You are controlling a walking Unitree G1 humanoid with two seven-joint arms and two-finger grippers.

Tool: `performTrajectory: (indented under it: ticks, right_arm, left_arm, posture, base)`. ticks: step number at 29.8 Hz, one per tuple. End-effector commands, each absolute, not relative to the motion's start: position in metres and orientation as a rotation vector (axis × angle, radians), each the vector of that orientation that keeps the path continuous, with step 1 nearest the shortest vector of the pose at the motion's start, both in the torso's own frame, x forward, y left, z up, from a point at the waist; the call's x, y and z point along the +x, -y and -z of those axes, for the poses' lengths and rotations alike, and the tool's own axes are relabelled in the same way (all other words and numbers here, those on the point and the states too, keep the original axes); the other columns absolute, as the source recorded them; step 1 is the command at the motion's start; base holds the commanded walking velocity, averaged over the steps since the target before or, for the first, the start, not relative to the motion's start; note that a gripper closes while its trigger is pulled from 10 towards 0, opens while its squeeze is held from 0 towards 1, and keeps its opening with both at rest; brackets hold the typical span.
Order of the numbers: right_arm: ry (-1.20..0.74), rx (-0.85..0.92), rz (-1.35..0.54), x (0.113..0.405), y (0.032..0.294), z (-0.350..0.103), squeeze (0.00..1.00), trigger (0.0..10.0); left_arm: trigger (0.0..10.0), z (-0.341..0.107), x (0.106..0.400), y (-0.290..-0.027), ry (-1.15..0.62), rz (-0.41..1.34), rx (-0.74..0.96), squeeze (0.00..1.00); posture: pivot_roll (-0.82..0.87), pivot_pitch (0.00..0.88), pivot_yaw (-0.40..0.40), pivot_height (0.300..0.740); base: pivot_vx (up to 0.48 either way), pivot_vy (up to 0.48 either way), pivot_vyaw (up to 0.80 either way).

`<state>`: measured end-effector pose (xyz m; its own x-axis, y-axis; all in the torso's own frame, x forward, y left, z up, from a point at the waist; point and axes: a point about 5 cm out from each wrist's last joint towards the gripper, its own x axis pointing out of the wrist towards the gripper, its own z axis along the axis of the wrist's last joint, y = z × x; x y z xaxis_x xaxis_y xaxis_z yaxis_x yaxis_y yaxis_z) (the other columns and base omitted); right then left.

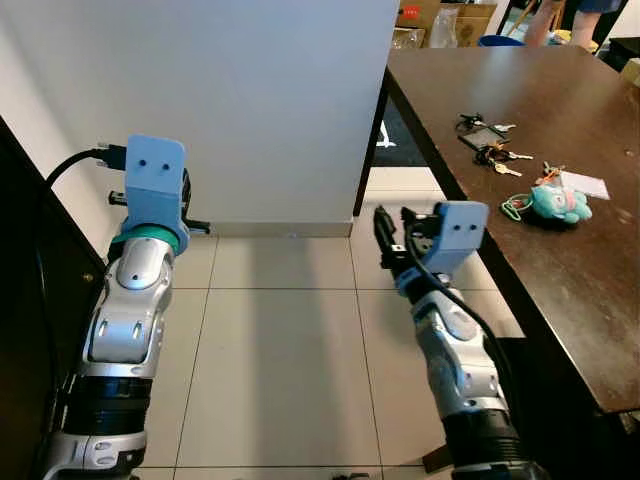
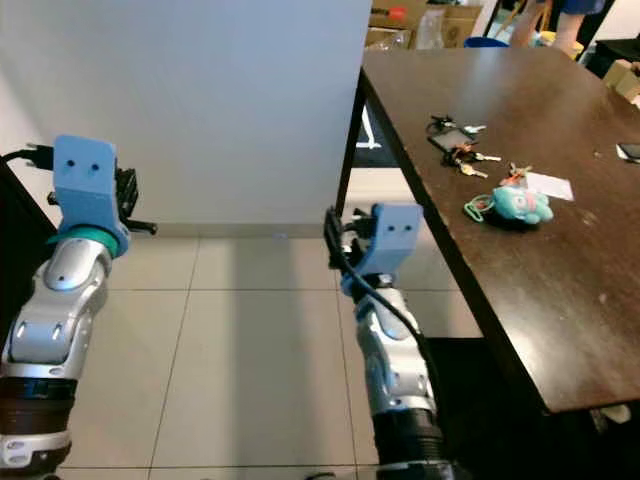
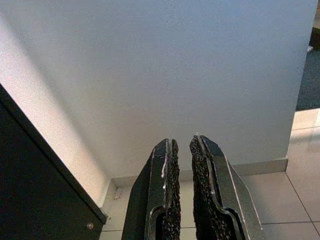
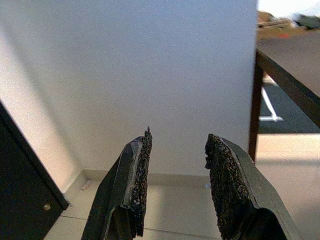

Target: Hang keys on a hook

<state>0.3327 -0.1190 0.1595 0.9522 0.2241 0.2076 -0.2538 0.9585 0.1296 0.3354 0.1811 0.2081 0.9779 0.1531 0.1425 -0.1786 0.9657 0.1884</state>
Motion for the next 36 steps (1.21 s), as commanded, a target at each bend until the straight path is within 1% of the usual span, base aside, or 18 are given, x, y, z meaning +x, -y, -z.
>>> performTrajectory:
  ticks: [1, 4, 7, 10, 13, 15, 18, 20, 21, 23, 24, 25, 27, 28, 32, 34, 35, 36]
  right_arm:
    - [0.151, 0.151, -0.234, 0.335, 0.124, -0.154, 0.00, 10.0]
    - [0.140, 0.196, -0.182, 0.334, 0.137, -0.151, 0.00, 10.0]
    - [0.133, 0.241, -0.167, 0.333, 0.137, -0.151, 0.00, 10.0]
    - [0.163, 0.194, -0.247, 0.338, 0.117, -0.160, 0.00, 10.0]
    - [0.150, 0.134, -0.241, 0.343, 0.116, -0.160, 0.00, 10.0]
    - [0.148, 0.117, -0.238, 0.342, 0.120, -0.158, 0.00, 10.0]
    - [0.134, 0.141, -0.192, 0.340, 0.135, -0.154, 0.00, 10.0]
    - [0.134, 0.141, -0.192, 0.340, 0.135, -0.154, 0.00, 10.0]
    - [0.122, 0.186, -0.174, 0.338, 0.139, -0.152, 0.00, 10.0]
    - [0.128, 0.216, -0.192, 0.338, 0.133, -0.154, 0.00, 10.0]
    - [0.131, 0.234, -0.215, 0.343, 0.118, -0.159, 0.00, 10.0]
    - [0.131, 0.225, -0.221, 0.345, 0.114, -0.161, 0.00, 10.0]
    - [0.132, 0.197, -0.228, 0.344, 0.113, -0.159, 0.00, 10.0]
    - [0.142, 0.173, -0.214, 0.339, 0.123, -0.157, 0.00, 10.0]
    - [0.146, 0.169, -0.205, 0.337, 0.127, -0.156, 0.00, 10.0]
    - [0.135, 0.226, -0.143, 0.334, 0.141, -0.153, 0.00, 10.0]
    - [0.130, 0.276, -0.139, 0.334, 0.139, -0.153, 0.00, 10.0]
    - [0.130, 0.276, -0.139, 0.334, 0.139, -0.153, 0.00, 10.0]
  left_arm:
    - [10.0, -0.206, 0.336, -0.184, 0.103, -0.195, 0.187, 0.00]
    - [10.0, -0.207, 0.337, -0.183, 0.109, -0.187, 0.191, 0.00]
    - [10.0, -0.208, 0.337, -0.182, 0.114, -0.182, 0.198, 0.00]
    - [10.0, -0.212, 0.337, -0.184, 0.128, -0.186, 0.203, 0.00]
    - [10.0, -0.212, 0.339, -0.185, 0.122, -0.201, 0.191, 0.00]
    - [10.0, -0.214, 0.339, -0.184, 0.129, -0.198, 0.195, 0.00]
    - [10.0, -0.213, 0.339, -0.184, 0.126, -0.202, 0.189, 0.00]
    - [10.0, -0.213, 0.339, -0.184, 0.126, -0.202, 0.189, 0.00]
    - [10.0, -0.214, 0.339, -0.183, 0.125, -0.197, 0.190, 0.00]
    - [10.0, -0.214, 0.338, -0.182, 0.133, -0.183, 0.202, 0.00]
    - [10.0, -0.211, 0.335, -0.182, 0.124, -0.181, 0.217, 0.00]
    - [10.0, -0.209, 0.334, -0.183, 0.118, -0.183, 0.214, 0.00]
    - [10.0, -0.208, 0.333, -0.181, 0.118, -0.174, 0.218, 0.00]
    - [10.0, -0.210, 0.331, -0.178, 0.137, -0.141, 0.247, 0.00]
    - [10.0, -0.210, 0.331, -0.177, 0.143, -0.132, 0.258, 0.00]
    - [10.0, -0.206, 0.331, -0.181, 0.116, -0.149, 0.242, 0.00]
    - [10.0, -0.205, 0.331, -0.182, 0.111, -0.150, 0.240, 0.00]
    - [10.0, -0.205, 0.331, -0.182, 0.111, -0.150, 0.240, 0.00]
  posture:
    - [0.04, 0.005, 0.068, 0.740]
    - [0.04, 0.008, 0.061, 0.740]
    - [0.04, 0.007, 0.062, 0.740]
    - [0.05, 0.003, 0.063, 0.740]
    - [0.03, 0.000, 0.053, 0.740]
    - [0.03, 0.014, 0.050, 0.740]
    - [0.03, 0.013, 0.048, 0.740]
    - [0.03, 0.013, 0.048, 0.740]
    - [0.02, 0.021, 0.049, 0.740]
    - [0.03, 0.034, 0.055, 0.740]
    - [0.02, 0.010, 0.057, 0.740]
    - [0.02, 0.008, 0.058, 0.740]
    - [0.02, 0.010, 0.054, 0.740]
    - [0.02, 0.030, 0.056, 0.740]
    - [0.02, 0.030, 0.056, 0.740]
    - [0.00, 0.025, 0.067, 0.740]
    - [0.01, 0.033, 0.067, 0.740]
    - [0.01, 0.033, 0.067, 0.740]
  base:
    - [0.000, 0.000, 0.00]
    - [0.000, 0.000, 0.00]
    - [0.000, 0.000, 0.00]
    - [0.000, 0.000, 0.00]
    - [0.000, 0.000, 0.00]
    - [0.000, 0.000, 0.00]
    - [0.000, 0.000, 0.00]
    - [0.000, 0.000, 0.00]
    - [0.000, 0.000, 0.00]
    - [0.000, 0.000, 0.00]
    - [0.000, 0.000, 0.00]
    - [0.000, 0.000, 0.00]
    - [0.000, 0.000, 0.00]
    - [0.000, 0.000, 0.00]
    - [0.000, 0.000, 0.00]
    - [0.000, 0.000, 0.00]
    - [0.000, 0.000, 0.00]
    - [0.000, 0.000, 0.00]
